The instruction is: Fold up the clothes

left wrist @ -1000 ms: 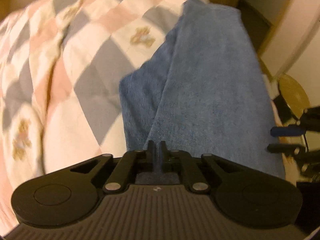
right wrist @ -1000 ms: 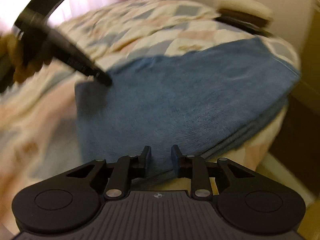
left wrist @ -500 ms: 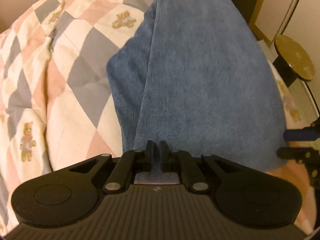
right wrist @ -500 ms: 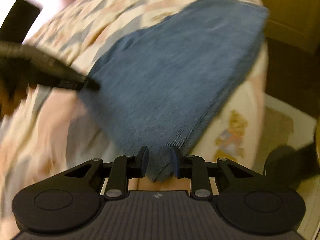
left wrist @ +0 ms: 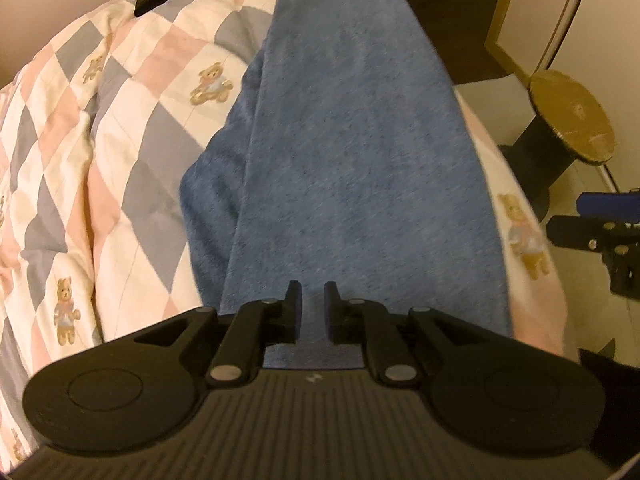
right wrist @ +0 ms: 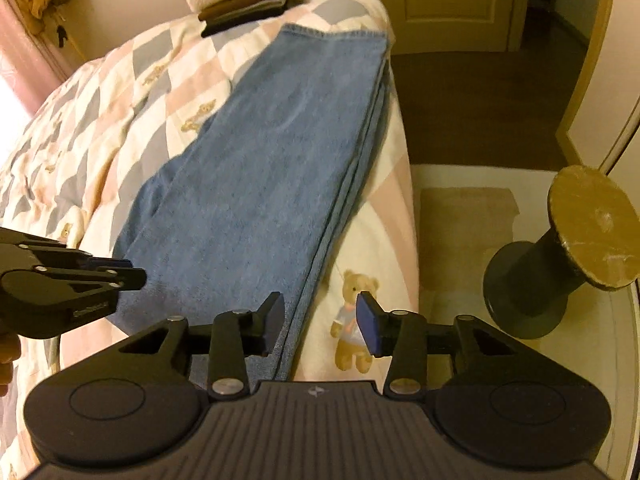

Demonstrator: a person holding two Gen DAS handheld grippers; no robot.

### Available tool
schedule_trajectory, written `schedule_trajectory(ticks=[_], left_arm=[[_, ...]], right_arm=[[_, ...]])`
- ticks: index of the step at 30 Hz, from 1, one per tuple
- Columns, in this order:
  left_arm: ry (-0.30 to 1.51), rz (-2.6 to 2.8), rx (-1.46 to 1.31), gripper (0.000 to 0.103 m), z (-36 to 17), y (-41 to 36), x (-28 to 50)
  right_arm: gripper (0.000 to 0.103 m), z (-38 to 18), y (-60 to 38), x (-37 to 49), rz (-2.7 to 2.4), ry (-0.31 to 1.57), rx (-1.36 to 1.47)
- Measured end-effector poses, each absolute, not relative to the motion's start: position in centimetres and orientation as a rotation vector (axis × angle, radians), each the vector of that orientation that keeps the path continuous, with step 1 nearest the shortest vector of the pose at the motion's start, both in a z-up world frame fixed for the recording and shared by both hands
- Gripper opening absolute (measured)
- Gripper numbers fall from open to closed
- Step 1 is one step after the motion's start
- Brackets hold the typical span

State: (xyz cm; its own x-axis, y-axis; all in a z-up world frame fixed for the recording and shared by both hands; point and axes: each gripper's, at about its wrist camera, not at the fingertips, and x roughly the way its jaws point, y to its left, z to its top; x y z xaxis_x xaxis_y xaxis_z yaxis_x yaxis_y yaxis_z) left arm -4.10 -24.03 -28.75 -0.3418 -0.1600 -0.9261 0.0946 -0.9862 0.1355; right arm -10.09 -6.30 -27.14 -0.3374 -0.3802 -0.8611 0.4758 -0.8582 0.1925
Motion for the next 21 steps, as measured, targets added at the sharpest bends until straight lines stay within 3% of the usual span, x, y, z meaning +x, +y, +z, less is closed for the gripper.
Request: schedule_trajectory(ticks=[21], left_arm=[[-0.091,-2.466,1.671,0.024,-23.1,-22.2,-0.8]], right_arm=[[0.056,-21.7,-5.2,-6.7,-2.149,0.240,1.325]])
